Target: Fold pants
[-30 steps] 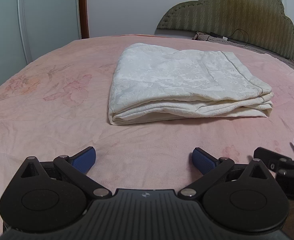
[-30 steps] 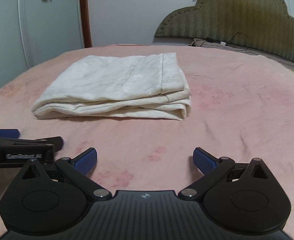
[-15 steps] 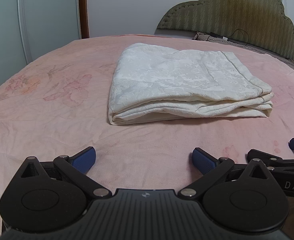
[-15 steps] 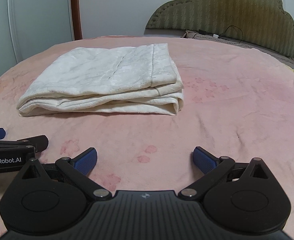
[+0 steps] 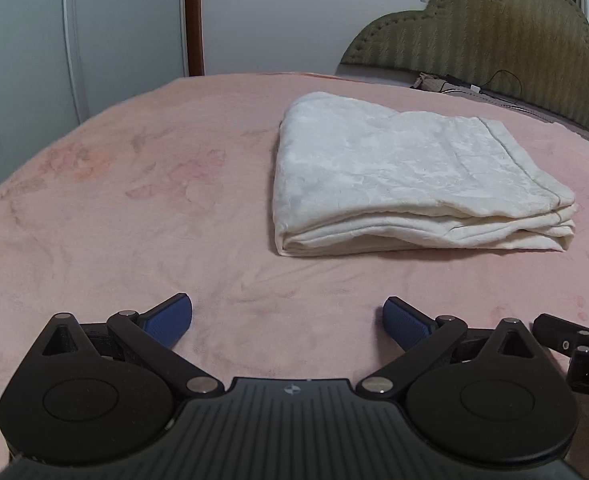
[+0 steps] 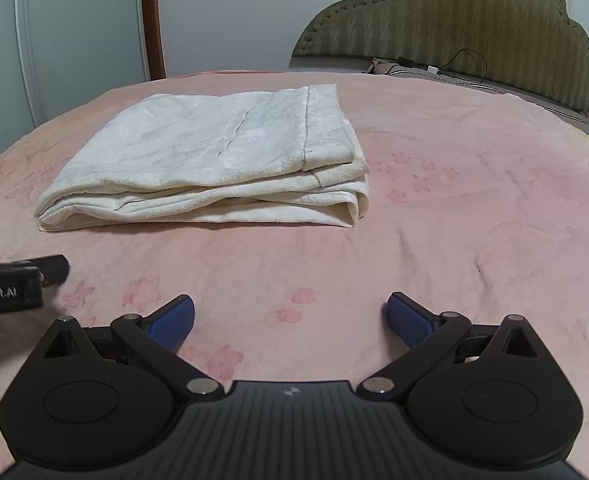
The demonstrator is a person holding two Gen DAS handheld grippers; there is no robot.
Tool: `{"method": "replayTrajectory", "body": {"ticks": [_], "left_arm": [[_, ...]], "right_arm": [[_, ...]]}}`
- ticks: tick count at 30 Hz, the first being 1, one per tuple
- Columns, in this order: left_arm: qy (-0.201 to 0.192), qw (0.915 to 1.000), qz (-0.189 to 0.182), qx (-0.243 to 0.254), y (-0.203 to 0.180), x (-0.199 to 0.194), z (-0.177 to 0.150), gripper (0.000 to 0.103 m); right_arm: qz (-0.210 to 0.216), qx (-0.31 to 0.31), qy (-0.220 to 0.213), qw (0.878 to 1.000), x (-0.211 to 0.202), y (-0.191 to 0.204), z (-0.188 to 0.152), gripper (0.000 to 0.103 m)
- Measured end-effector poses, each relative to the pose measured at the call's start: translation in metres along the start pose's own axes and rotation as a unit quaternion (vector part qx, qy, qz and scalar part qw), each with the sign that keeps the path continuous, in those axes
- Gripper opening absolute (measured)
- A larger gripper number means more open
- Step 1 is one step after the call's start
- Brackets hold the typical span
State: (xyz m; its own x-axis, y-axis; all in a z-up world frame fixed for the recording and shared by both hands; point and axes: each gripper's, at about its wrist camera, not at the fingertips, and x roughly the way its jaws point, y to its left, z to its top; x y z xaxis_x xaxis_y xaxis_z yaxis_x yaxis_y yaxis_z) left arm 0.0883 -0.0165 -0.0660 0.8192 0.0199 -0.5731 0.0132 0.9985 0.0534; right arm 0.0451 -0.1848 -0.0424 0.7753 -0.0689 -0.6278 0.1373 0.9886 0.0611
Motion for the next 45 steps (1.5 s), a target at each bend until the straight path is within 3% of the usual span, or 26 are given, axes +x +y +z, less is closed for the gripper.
{"method": "replayTrajectory", "body": {"ticks": [4, 16, 45], "left_arm": [[0.000, 0.9997, 0.012, 0.021, -0.0067, 0.0000, -0.0005, 0.103], [-0.002, 0.9996, -0.002, 0.027, -0.0077, -0.0018, -0.0019, 0.102], [0.000, 0.9998, -0.006, 0.021, -0.0065, -0.0022, -0.0019, 0.103]], "right_arm": [[0.000, 0.000, 0.000, 1.000, 0.0000, -0.0008, 0.0000, 0.103], [-0.007, -0.003, -0.002, 1.000, -0.0005, 0.0004, -0.0007, 0.103], [-0.013, 0.008, -0.002, 1.000, 0.0006, -0.0009, -0.0004, 0.103]]}}
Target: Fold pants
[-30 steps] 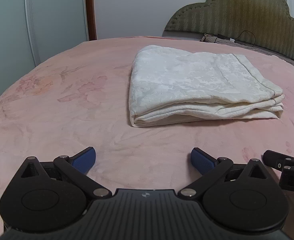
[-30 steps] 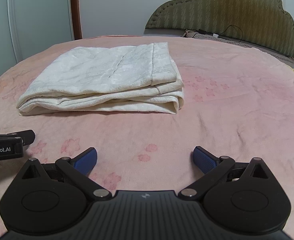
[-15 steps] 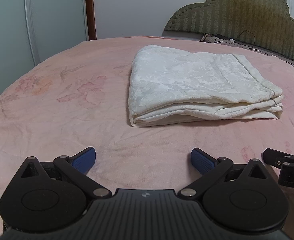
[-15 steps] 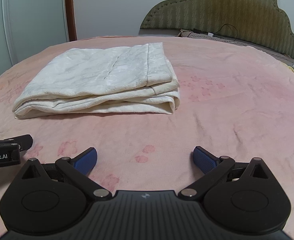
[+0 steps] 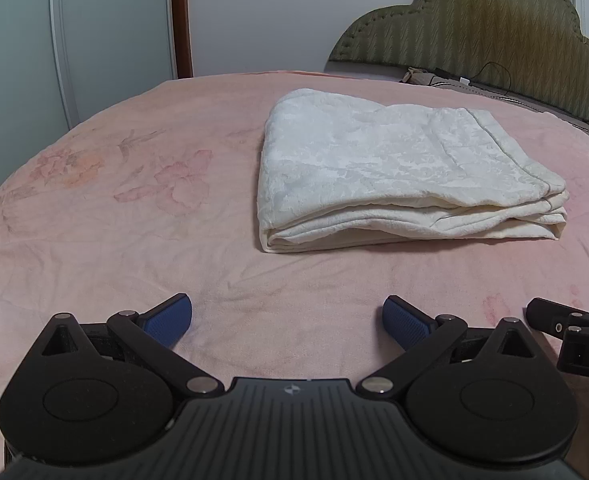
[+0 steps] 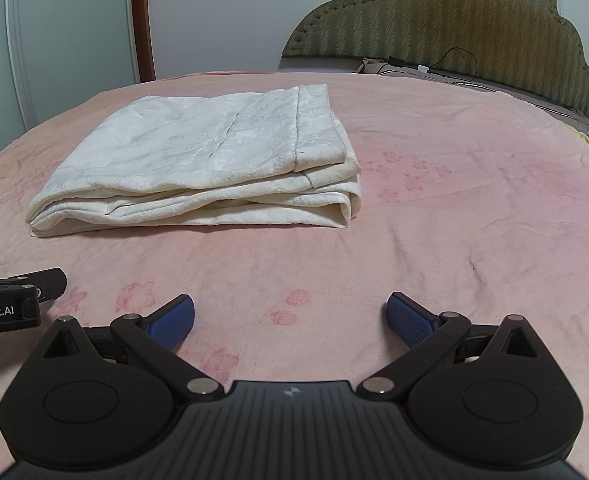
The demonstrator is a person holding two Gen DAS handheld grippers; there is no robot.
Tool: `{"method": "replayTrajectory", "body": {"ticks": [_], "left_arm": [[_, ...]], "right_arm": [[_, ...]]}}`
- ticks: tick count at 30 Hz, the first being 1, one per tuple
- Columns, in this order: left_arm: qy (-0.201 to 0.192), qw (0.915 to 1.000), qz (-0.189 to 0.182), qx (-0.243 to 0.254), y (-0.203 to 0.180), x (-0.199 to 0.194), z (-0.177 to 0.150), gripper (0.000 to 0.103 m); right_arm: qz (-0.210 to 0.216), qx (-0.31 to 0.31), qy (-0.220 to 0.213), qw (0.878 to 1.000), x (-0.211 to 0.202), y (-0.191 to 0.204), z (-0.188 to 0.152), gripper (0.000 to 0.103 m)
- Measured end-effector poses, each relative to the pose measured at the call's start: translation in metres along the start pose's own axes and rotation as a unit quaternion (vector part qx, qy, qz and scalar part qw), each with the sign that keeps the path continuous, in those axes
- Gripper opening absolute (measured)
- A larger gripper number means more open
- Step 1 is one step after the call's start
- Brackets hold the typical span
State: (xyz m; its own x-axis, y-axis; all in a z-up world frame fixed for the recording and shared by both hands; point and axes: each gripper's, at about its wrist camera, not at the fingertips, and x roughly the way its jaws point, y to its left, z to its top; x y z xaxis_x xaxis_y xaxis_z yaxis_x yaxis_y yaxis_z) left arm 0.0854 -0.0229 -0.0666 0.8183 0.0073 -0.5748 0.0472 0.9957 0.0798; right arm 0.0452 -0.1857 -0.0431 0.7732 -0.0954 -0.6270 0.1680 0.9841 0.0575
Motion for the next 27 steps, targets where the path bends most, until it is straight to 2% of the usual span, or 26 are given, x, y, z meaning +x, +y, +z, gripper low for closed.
{"method": "replayTrajectory", "body": {"ticks": [27], "left_arm": [[0.001, 1.0000, -0.001, 0.001, -0.0013, -0.0017, -0.0009, 0.103]], "right_arm": [[0.000, 0.000, 0.000, 1.000, -0.0001, -0.0002, -0.0001, 0.103]]}}
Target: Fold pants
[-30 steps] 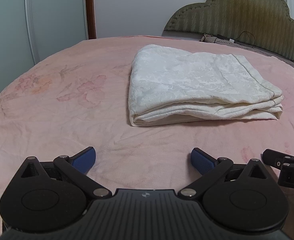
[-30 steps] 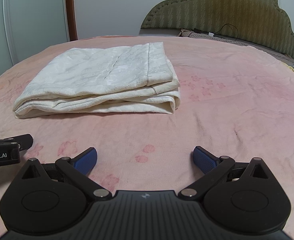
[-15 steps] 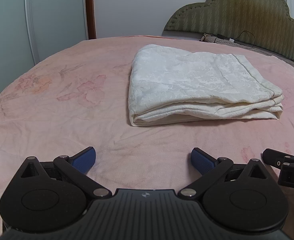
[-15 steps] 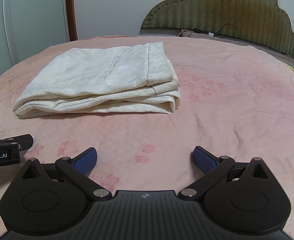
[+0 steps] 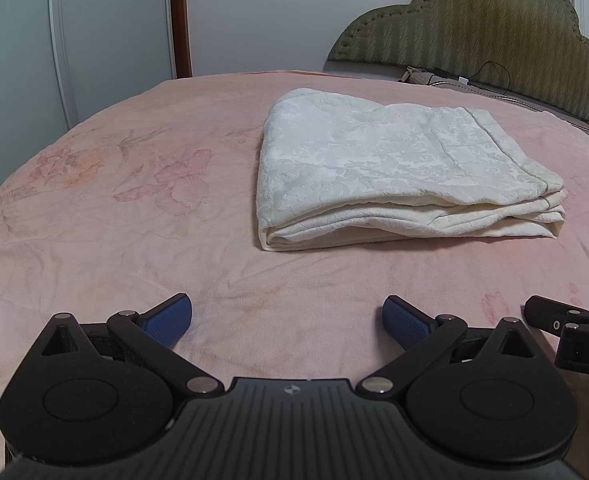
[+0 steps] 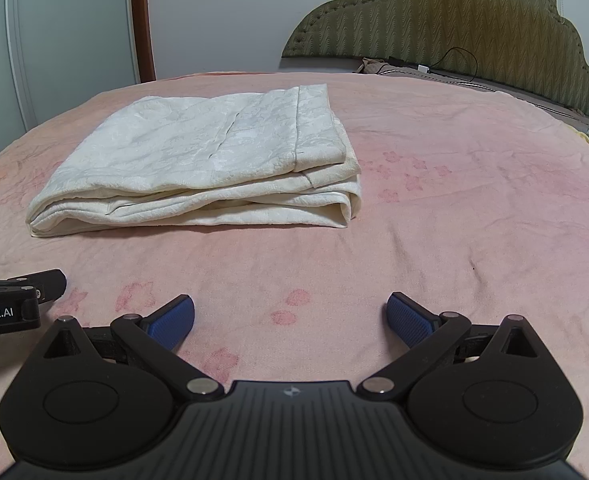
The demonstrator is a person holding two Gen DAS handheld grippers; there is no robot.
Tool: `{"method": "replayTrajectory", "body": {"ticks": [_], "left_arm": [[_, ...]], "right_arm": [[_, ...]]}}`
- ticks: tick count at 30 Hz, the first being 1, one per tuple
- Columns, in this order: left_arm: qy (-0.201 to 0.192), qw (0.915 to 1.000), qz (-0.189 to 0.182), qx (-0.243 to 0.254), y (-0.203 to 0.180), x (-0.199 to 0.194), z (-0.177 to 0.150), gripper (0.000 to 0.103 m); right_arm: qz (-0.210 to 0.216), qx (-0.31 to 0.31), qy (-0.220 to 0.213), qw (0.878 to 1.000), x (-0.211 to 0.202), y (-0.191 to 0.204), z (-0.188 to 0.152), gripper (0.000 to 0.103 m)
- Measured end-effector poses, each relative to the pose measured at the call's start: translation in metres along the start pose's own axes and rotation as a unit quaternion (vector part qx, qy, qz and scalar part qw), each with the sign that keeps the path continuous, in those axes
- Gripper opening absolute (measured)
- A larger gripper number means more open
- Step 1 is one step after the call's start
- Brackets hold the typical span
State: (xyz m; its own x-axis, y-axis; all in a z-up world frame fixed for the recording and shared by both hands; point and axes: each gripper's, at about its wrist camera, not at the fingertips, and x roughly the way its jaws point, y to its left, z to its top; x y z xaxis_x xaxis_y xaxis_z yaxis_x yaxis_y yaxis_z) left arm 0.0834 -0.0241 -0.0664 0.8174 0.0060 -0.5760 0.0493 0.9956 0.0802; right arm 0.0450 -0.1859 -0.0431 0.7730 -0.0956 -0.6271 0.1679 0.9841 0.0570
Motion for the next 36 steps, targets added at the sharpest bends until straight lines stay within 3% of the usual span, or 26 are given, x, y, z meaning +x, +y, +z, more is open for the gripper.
{"method": "replayTrajectory", "body": {"ticks": [36], "left_arm": [[0.000, 1.0000, 0.000, 0.000, 0.0001, -0.0002, -0.0005, 0.103]], "right_arm": [[0.003, 0.005, -0.002, 1.000, -0.0002, -0.0012, -0.0001, 0.103]]}}
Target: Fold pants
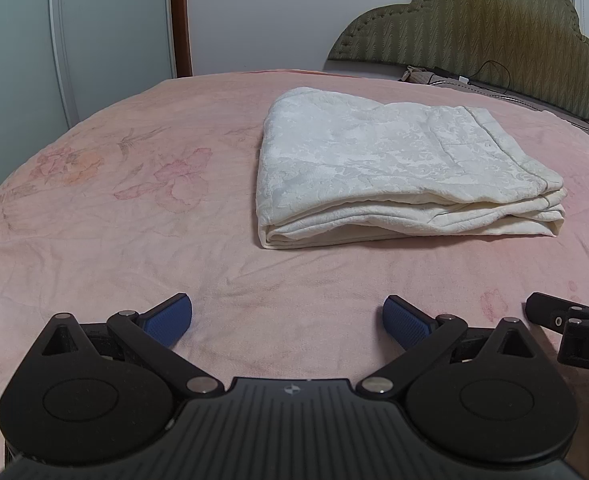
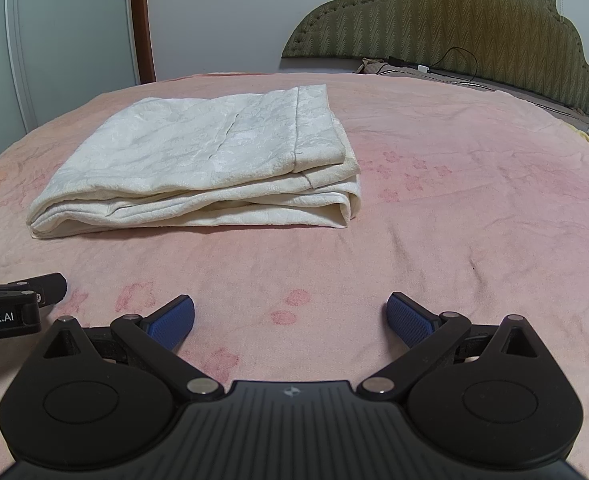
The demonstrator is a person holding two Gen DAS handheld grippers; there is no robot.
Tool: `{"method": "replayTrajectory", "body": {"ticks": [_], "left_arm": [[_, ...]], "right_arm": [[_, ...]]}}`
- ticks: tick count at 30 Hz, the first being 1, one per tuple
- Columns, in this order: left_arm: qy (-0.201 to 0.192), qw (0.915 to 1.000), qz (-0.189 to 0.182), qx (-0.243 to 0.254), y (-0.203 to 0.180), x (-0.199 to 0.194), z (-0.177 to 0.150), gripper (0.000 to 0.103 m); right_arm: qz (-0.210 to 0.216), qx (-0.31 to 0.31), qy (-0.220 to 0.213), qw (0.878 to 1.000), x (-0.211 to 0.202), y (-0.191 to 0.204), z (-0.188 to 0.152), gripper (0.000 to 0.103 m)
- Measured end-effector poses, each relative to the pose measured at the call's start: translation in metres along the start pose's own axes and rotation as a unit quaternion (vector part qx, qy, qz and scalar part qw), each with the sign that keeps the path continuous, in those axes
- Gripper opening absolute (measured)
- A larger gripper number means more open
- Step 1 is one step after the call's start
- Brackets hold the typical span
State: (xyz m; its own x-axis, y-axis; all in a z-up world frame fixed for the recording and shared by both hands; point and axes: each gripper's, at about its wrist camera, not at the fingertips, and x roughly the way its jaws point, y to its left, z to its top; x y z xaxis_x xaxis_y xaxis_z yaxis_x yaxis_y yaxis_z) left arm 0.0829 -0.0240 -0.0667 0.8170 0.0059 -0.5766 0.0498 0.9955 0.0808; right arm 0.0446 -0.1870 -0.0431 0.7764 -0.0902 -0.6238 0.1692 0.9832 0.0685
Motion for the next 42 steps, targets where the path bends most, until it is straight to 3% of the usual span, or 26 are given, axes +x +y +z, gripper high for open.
{"method": "replayTrajectory", "body": {"ticks": [7, 12, 42], "left_arm": [[0.000, 1.0000, 0.000, 0.000, 0.000, 0.000, 0.000, 0.103], [0.000, 1.0000, 0.000, 0.000, 0.000, 0.000, 0.000, 0.103], [0.000, 1.0000, 0.000, -0.001, 0.000, 0.000, -0.001, 0.103]], "right_arm": [[-0.014, 0.000, -0.001, 1.000, 0.000, 0.000, 0.000, 0.103], [-0.057, 0.011, -0.010, 0.998, -0.003, -0.003, 0.000, 0.103], [-0.040, 0.017, 0.000, 0.999, 0.000, -0.010, 0.000, 0.103]]}}
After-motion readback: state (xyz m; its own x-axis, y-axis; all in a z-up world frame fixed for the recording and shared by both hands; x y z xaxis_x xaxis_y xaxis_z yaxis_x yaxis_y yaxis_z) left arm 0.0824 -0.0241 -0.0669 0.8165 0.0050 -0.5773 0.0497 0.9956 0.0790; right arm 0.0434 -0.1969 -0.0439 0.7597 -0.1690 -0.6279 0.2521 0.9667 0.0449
